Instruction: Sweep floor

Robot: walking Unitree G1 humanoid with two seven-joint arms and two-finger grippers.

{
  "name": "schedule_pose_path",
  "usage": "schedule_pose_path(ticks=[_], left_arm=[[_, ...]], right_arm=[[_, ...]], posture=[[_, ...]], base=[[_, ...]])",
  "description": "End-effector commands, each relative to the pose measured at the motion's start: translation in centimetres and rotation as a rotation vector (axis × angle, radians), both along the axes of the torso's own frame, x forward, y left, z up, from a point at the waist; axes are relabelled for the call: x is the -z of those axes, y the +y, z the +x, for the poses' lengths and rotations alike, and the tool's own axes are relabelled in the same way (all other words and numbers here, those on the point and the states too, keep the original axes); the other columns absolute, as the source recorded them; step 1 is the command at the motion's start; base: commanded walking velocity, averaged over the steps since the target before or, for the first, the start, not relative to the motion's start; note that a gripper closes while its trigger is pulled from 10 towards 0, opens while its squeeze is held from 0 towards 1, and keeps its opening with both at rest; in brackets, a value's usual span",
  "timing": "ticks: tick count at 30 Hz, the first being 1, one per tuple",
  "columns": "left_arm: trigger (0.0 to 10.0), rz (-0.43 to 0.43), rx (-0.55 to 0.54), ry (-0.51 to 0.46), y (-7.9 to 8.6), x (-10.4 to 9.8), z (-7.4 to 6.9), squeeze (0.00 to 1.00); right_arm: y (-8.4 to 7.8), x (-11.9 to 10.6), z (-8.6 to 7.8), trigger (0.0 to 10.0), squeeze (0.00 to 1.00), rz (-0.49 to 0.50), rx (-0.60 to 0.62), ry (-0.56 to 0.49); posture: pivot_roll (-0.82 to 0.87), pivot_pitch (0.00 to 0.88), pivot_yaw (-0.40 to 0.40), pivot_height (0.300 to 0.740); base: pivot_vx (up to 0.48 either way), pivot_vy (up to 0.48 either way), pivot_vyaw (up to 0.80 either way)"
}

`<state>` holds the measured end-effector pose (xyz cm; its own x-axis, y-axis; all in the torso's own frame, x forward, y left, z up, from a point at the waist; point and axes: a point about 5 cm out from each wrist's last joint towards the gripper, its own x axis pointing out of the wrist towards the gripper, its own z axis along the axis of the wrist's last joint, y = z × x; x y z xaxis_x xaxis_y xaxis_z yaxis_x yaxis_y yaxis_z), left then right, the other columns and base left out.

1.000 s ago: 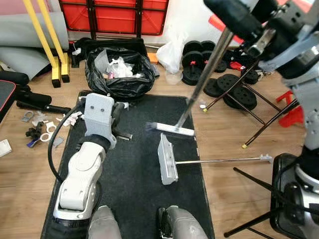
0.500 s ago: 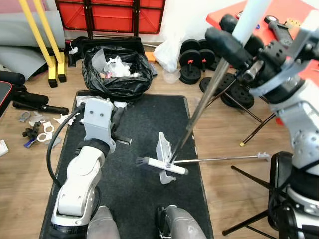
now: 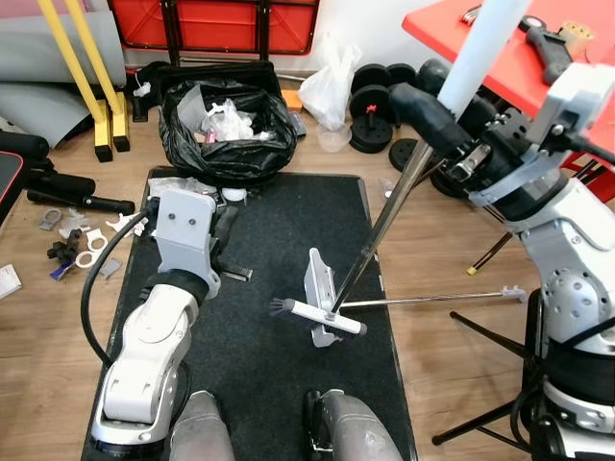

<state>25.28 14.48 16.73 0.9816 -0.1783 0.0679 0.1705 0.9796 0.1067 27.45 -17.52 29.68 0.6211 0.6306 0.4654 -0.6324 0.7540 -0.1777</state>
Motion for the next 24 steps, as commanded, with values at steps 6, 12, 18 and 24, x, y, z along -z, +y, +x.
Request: schedule_pose_path(ticks=[6, 12, 18, 24], left_arm=[[10.0, -0.006, 0.039, 0.015, -0.4, -0.1, -0.4, 0.00], [10.0, -0.007, 0.037, 0.020, -0.4, -0.2, -0.7, 0.00], [10.0, -0.010, 0.041, 0.025, -0.5, -0.3, -0.9, 0.00], [10.0, -0.013, 0.042, 0.028, -0.5, -0.3, -0.9, 0.00]], right_arm=[[0.2, 0.3, 1.5, 10.0, 0.00, 0.126, 0.056, -0.060], [3.3, 1.7, 2.4, 10.0, 0.00, 0.238, -0.042, 0.005], [6.1, 3.7, 2.5, 10.0, 0.00, 0.261, -0.106, 0.073], [6.4, 4.2, 2.5, 10.0, 0.00, 0.248, -0.093, 0.089]], posture=[[-0.14, 0.264, -0.144, 0.740], [-0.14, 0.274, -0.144, 0.740], [-0.14, 0.286, -0.146, 0.740], [-0.14, 0.289, -0.147, 0.740]], base=[[0.000, 0.000, 0.00], [0.000, 0.000, 0.00], [0.000, 0.000, 0.00], [0.000, 0.000, 0.00]])
